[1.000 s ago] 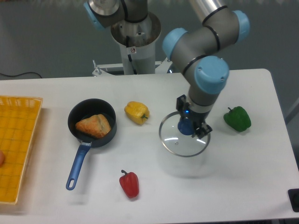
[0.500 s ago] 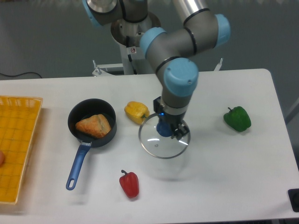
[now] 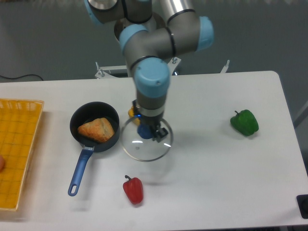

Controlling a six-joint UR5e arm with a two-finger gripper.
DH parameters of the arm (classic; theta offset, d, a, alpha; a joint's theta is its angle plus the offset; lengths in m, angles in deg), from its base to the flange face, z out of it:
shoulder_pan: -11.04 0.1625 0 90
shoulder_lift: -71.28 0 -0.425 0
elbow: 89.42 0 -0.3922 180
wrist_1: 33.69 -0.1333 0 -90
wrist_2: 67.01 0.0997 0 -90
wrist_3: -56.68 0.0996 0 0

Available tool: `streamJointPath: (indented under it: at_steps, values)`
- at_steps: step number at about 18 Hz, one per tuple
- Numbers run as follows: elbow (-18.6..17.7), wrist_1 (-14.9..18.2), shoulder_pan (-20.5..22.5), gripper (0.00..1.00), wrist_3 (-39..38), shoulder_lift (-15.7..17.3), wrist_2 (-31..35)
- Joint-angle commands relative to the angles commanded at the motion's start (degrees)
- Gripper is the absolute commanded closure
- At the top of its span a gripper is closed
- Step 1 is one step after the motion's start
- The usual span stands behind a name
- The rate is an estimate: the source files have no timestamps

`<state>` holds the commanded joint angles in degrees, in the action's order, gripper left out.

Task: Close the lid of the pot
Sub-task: 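Carry the held glass lid over to the blue saucepan, then lower the glass lid onto the saucepan rim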

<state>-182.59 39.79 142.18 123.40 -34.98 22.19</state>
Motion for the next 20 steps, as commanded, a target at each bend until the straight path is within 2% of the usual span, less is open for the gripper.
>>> streamJointPath:
  at_steps: [3,9,13,20]
  values:
    - [-0.3,-0.2,-3.3,0.42,-3.3,0.5,0.0]
    - [-4.5,-0.4,-8.3,0.42,-4.8,3.5,0.4]
    - [-5.3,-0.5,-11.1,0.42,-7.0,3.5,2.5]
    - [-6.7,-0.7,-12.8,0.42,-8.2,3.4,3.7]
